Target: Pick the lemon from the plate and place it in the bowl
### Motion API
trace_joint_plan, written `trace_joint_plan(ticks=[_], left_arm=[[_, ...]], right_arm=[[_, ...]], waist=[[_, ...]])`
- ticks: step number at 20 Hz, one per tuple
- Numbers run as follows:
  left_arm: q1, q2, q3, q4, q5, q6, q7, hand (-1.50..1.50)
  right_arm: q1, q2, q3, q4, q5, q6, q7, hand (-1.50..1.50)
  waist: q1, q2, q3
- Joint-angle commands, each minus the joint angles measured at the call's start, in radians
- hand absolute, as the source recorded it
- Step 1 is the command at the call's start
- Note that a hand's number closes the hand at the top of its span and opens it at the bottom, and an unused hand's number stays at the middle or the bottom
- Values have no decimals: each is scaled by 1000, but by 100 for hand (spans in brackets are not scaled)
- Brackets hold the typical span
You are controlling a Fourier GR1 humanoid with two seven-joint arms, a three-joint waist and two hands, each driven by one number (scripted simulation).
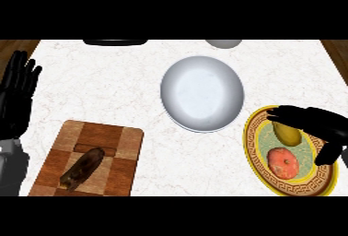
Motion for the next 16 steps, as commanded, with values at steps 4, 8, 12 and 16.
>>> trace_joint_plan(ticks=[4,8,12,16], left_arm=[[-25,-7,36,60,-3,-30,-17,0],[8,-8,17,-68,-30,1,63,0],[-20,-23,35,21,-37,-22,-11,0],[-65,-20,40,141,-44,-47,-78,0]], right_arm=[[-1,73,-16,-4,71,41,37,-150],[-100,81,-45,244,131,-58,-34,-150],[-70,103,-56,223,167,-69,-10,-150],[-119,122,-81,289,145,-148,-114,150]], waist=[[-4,-1,0],[4,1,0],[-2,0,0],[-4,2,0]])
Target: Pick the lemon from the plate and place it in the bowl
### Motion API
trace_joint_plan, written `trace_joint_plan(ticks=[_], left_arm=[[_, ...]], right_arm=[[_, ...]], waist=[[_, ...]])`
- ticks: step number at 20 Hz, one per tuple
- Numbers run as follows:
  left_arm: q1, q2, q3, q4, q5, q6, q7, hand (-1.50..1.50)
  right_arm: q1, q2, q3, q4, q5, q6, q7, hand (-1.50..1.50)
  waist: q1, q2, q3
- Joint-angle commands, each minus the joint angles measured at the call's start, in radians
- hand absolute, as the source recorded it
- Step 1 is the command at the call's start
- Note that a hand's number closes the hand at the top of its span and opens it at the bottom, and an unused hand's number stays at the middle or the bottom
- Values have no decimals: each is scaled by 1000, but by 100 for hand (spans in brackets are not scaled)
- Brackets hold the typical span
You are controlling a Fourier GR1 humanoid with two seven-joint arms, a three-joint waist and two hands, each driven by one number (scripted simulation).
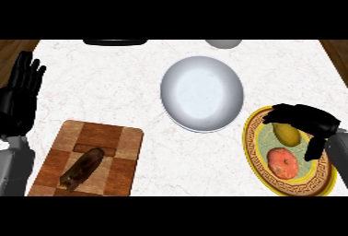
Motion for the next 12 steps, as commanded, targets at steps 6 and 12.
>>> trace_joint_plan(ticks=[6,12], left_arm=[[-10,14,23,-7,10,-30,9,0],[-8,32,44,-10,13,-44,33,0]], right_arm=[[-97,60,-60,161,15,-142,-95,150],[-28,28,-99,63,-27,-141,-155,150]], waist=[[6,5,4],[-2,2,4]])
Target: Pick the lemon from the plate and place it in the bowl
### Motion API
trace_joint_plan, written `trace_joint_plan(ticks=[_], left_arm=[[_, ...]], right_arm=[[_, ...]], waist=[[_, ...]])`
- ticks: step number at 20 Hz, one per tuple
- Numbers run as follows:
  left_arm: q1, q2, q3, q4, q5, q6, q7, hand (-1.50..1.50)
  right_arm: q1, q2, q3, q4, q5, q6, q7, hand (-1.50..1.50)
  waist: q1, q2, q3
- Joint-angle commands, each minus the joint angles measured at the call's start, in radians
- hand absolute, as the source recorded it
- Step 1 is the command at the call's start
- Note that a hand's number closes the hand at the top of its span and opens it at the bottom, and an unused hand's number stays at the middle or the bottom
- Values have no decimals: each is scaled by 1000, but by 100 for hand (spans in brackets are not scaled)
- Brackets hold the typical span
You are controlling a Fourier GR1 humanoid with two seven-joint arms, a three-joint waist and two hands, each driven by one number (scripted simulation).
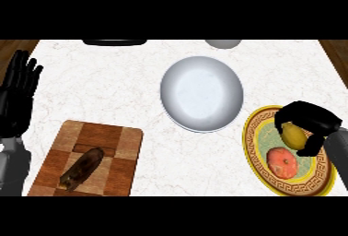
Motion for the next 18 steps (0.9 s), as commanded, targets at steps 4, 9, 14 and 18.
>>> trace_joint_plan(ticks=[4,9,14,18], left_arm=[[41,22,53,-4,4,27,13,0],[87,30,82,-12,7,36,3,0],[112,46,82,-51,22,3,13,0],[114,37,82,-31,20,2,-8,0]], right_arm=[[167,-105,-228,53,-75,-2,372,150],[318,-168,-402,69,-146,-72,631,150],[424,-182,-489,-128,-202,-131,746,150],[455,-140,-512,-354,-289,-63,747,150]], waist=[[-100,-23,0],[-141,-32,-5],[-115,-36,-7],[-116,-31,-9]])
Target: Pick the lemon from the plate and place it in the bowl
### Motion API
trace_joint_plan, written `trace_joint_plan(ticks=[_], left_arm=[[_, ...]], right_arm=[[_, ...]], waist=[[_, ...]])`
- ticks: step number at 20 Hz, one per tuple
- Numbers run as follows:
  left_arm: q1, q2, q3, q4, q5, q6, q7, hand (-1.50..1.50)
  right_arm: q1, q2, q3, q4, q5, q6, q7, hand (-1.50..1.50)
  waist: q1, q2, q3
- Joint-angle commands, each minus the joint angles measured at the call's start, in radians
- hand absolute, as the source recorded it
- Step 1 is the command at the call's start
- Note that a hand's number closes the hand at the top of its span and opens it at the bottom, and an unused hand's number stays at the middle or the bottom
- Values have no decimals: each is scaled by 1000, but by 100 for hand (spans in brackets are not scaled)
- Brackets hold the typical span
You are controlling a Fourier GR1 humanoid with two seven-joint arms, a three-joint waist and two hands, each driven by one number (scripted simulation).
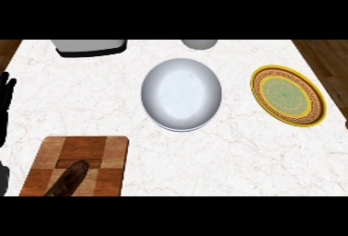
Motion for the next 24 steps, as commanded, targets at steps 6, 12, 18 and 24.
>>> trace_joint_plan(ticks=[6,12,18,24], left_arm=[[35,-7,-4,-19,2,-8,3,0],[-5,-12,-11,-6,6,-9,1,0],[-43,0,-16,-7,17,-26,11,0],[-62,-59,-68,27,-16,-9,-31,0]], right_arm=[[26,0,-67,-518,-175,168,108,150],[-18,141,-46,-855,-355,320,297,150],[-64,216,24,-1209,-453,479,690,150],[-275,275,199,-1404,-485,581,1185,150]], waist=[[19,-3,-2],[24,2,1],[59,13,3],[109,29,6]])
